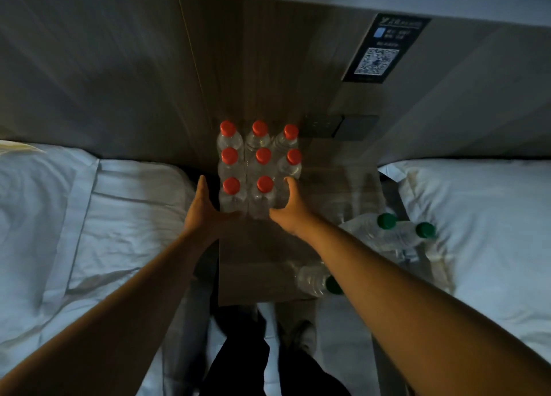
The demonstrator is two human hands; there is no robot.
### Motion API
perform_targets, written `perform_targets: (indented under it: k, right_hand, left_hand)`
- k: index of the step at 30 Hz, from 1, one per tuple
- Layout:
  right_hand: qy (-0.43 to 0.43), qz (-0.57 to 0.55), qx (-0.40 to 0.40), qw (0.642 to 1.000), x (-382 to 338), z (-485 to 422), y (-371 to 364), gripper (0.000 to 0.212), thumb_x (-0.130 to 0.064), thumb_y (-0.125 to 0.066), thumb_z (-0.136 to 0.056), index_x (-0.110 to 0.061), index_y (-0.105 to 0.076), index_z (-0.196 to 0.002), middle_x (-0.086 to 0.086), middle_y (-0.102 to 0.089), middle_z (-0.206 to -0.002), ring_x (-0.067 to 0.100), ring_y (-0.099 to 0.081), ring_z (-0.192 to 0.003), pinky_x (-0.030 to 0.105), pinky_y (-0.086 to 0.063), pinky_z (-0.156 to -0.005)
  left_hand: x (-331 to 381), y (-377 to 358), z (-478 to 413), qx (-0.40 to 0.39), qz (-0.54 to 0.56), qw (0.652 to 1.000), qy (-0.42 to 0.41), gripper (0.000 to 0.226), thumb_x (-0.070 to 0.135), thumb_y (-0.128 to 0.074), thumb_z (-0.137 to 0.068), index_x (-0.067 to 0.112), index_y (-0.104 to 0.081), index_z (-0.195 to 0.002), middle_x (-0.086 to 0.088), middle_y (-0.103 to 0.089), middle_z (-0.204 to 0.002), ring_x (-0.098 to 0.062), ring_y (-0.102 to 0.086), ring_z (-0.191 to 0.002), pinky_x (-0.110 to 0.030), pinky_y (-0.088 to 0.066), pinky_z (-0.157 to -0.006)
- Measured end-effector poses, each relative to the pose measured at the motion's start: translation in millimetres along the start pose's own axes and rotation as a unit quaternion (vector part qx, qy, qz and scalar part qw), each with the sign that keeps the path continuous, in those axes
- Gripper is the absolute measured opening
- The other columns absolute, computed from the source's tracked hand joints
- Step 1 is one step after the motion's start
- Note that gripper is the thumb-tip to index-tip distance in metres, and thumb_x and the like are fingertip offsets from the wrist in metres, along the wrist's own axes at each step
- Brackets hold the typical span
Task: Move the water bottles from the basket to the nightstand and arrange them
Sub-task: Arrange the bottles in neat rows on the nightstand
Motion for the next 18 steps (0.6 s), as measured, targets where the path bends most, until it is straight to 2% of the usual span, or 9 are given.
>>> perform_targets:
  k: [2, 3, 5, 7, 9, 11, 14, 16, 18]
  right_hand:
    - [-0.008, 0.02, -0.01, 1.0, -4.1, 17.2, 17.6, 0.06, -0.016, -0.062, -0.088, -0.014, -0.033, -0.14, 0.003, -0.046, -0.126, 0.014, -0.046, -0.108, 0.023, -0.036, -0.082]
    - [-0.013, 0.034, -0.008, 0.999, -5.1, 27.3, 27.0, 0.054, -0.016, -0.061, -0.089, -0.012, -0.037, -0.137, 0.007, -0.048, -0.127, 0.017, -0.05, -0.106, 0.022, -0.038, -0.078]
    - [-0.002, 0.062, 0.009, 0.998, -4.8, 48.1, 48.2, 0.043, -0.019, -0.061, -0.088, -0.014, -0.047, -0.129, 0.008, -0.055, -0.121, 0.022, -0.056, -0.107, 0.027, -0.046, -0.081]
    - [0.028, 0.095, 0.037, 0.994, -0.5, 69.7, 75.5, 0.038, -0.025, -0.063, -0.086, -0.018, -0.055, -0.123, 0.006, -0.061, -0.119, 0.021, -0.058, -0.109, 0.034, -0.049, -0.09]
    - [0.058, 0.11, 0.077, 0.989, 6.7, 93.1, 102.9, 0.033, -0.027, -0.062, -0.087, -0.02, -0.059, -0.119, 0.002, -0.064, -0.118, 0.017, -0.059, -0.108, 0.033, -0.05, -0.09]
    - [0.074, 0.109, 0.117, 0.984, 20.6, 114.8, 128.3, 0.03, -0.026, -0.06, -0.088, -0.02, -0.06, -0.117, 0.001, -0.064, -0.118, 0.016, -0.059, -0.11, 0.032, -0.052, -0.089]
    - [0.076, 0.135, 0.182, 0.971, 48.5, 140.2, 162.9, 0.028, -0.024, -0.058, -0.089, -0.019, -0.062, -0.116, 0.003, -0.067, -0.115, 0.016, -0.062, -0.106, 0.028, -0.051, -0.085]
    - [0.063, 0.139, 0.211, 0.965, 69.8, 150.5, 184.4, 0.029, -0.019, -0.059, -0.088, -0.016, -0.063, -0.117, 0.006, -0.067, -0.115, 0.018, -0.062, -0.106, 0.023, -0.046, -0.082]
    - [0.05, 0.137, 0.235, 0.961, 90.9, 154.5, 204.0, 0.031, -0.015, -0.06, -0.088, -0.012, -0.062, -0.118, 0.008, -0.066, -0.117, 0.021, -0.061, -0.107, 0.026, -0.047, -0.084]
  left_hand:
    - [16.0, 13.9, 27.5, 0.02, 0.023, 0.999, -0.026, 0.112, 0.046, -0.09, -0.055, 0.029, -0.027, -0.146, -0.001, -0.048, -0.143, -0.021, -0.053, -0.122, -0.042, -0.049, -0.097]
    - [24.8, 19.6, 47.0, 0.033, 0.051, 0.997, -0.04, 0.096, 0.035, -0.088, -0.062, 0.04, -0.032, -0.14, 0.005, -0.05, -0.138, -0.015, -0.054, -0.113, -0.037, -0.049, -0.092]
    - [33.9, 28.4, 86.7, 0.092, 0.071, 0.991, -0.071, 0.079, 0.03, -0.079, -0.072, 0.06, -0.031, -0.128, 0.011, -0.052, -0.128, -0.01, -0.055, -0.102, -0.036, -0.047, -0.091]
    - [35.6, 26.9, 121.3, 0.155, 0.017, 0.984, -0.091, 0.073, 0.031, -0.072, -0.075, 0.048, -0.031, -0.134, -0.006, -0.054, -0.129, -0.028, -0.056, -0.112, -0.05, -0.049, -0.095]
    - [36.3, 10.0, 145.9, 0.167, -0.004, 0.982, -0.093, 0.059, 0.026, -0.068, -0.076, 0.022, -0.045, -0.13, -0.015, -0.056, -0.121, -0.037, -0.056, -0.107, -0.055, -0.049, -0.09]
    - [48.0, -13.7, 162.4, 0.148, 0.0, 0.983, -0.105, 0.048, 0.034, -0.058, -0.074, 0.013, -0.055, -0.117, -0.012, -0.058, -0.107, -0.035, -0.058, -0.098, -0.051, -0.05, -0.084]
    - [82.4, -49.2, 183.3, 0.083, 0.017, 0.984, -0.158, 0.045, 0.042, -0.051, -0.074, 0.01, -0.062, -0.102, -0.001, -0.055, -0.093, -0.028, -0.059, -0.086, -0.043, -0.052, -0.074]
    - [102.4, -72.5, 186.7, 0.042, 0.007, 0.986, -0.162, 0.045, 0.043, -0.054, -0.077, 0.011, -0.063, -0.107, 0.001, -0.057, -0.096, -0.023, -0.059, -0.089, -0.034, -0.048, -0.075]
    - [119.6, -94.1, 183.9, 0.007, -0.003, 0.988, -0.156, 0.039, 0.036, -0.061, -0.083, 0.013, -0.062, -0.114, 0.0, -0.061, -0.102, -0.02, -0.06, -0.094, -0.031, -0.046, -0.077]
Point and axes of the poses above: each hand's wrist, its own z-axis away from the middle knuckle, its own y-axis out of the back of the hand, x = y × z, the point moved 6 cm from there along -z, towards the middle knuckle
